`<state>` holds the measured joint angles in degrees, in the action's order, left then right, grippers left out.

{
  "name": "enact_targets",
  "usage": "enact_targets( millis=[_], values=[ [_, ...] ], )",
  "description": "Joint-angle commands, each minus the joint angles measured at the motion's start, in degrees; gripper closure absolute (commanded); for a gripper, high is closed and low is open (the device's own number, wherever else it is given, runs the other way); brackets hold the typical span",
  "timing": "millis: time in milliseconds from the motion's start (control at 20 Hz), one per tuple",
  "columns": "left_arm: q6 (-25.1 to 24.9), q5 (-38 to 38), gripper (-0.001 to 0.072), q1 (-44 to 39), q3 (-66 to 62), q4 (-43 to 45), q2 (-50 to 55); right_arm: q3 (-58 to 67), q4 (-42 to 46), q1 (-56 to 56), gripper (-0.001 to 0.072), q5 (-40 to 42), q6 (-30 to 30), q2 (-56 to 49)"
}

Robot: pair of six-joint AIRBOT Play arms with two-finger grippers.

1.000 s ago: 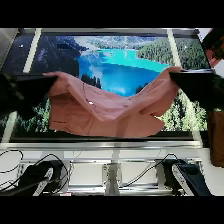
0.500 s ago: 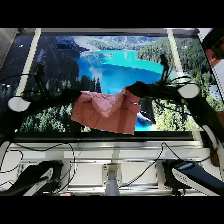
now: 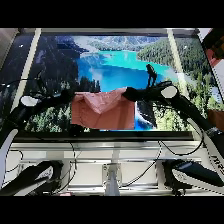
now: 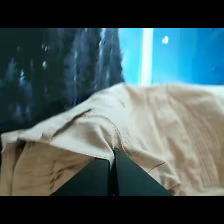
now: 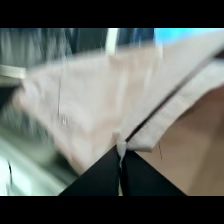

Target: Fold the clothes and pants, and hang the long-sleeved shirts on hangers.

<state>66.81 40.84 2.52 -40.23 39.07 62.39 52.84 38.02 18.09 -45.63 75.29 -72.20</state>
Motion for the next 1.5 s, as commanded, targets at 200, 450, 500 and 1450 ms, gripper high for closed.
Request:
enact_targets(
  millis=[200, 450, 500, 1450],
  values=[
    [-8.76, 27.34, 0.0694, 10.29, 0.07, 13.35, -0.44, -0.26, 12.72, 0.28, 0.0703, -15.04, 0.44, -0.44],
    [-8.83, 27.76, 0.0694, 8.94, 0.09, 18.1, -0.28, -6.95, 13.77, 2.89, 0.0703, -13.42, 6.58, -0.44],
    [-8.83, 27.76, 0.0694, 8.61, 0.09, 18.93, -0.28, -9.11, 13.84, 4.59, 0.0703, -10.8, 6.58, -0.44],
    [-8.76, 30.53, 0.0009, 6.14, 0.28, 19.52, -0.28, 3.93, 27.56, -15.98, 0.0328, -20.06, 6.73, -0.46]
  ],
)
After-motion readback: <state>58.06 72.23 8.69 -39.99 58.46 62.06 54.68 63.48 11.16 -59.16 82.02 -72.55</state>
